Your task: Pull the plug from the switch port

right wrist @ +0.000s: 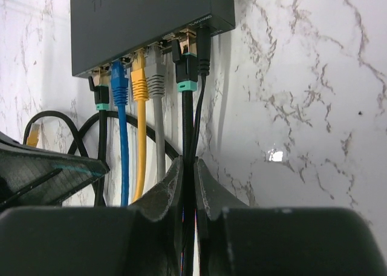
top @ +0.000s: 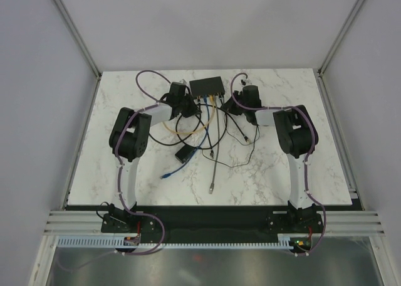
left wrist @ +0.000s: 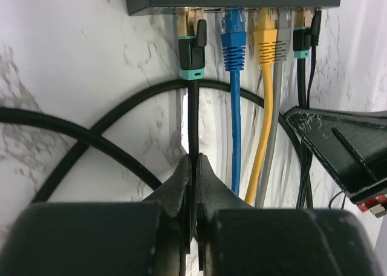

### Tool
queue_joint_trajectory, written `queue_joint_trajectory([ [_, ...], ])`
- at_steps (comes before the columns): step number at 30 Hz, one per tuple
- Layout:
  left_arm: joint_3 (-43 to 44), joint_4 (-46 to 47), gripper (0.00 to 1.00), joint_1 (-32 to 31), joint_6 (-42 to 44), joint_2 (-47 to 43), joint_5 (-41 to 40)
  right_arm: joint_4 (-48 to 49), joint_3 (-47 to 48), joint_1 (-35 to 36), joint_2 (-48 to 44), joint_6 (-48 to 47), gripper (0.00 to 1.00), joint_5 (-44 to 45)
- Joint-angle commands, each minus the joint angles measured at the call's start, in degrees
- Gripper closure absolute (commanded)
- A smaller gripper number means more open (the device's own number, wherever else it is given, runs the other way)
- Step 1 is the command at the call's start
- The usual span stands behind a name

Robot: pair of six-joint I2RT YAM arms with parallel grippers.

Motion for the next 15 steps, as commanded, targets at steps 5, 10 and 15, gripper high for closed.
queue_joint_trajectory([
  [5,-8.61,2.92,0.98,-2.41,-2.75,-6.21,-2.12,-0.78,-3.39,0.69,-3.37,-1.33,0.90,-1.04],
  [10,-10.38,4.07,0.98,-2.85,-3.28,-7.18,-3.00,-1.04,-4.98,0.70,-5.04,-2.30,0.89,-0.95],
  [15,-10.47,3.81,0.87,-2.76,-3.28,-7.88,-4.49,-0.52,-5.68,0.70,-6.53,-2.74,0.88,-2.18],
])
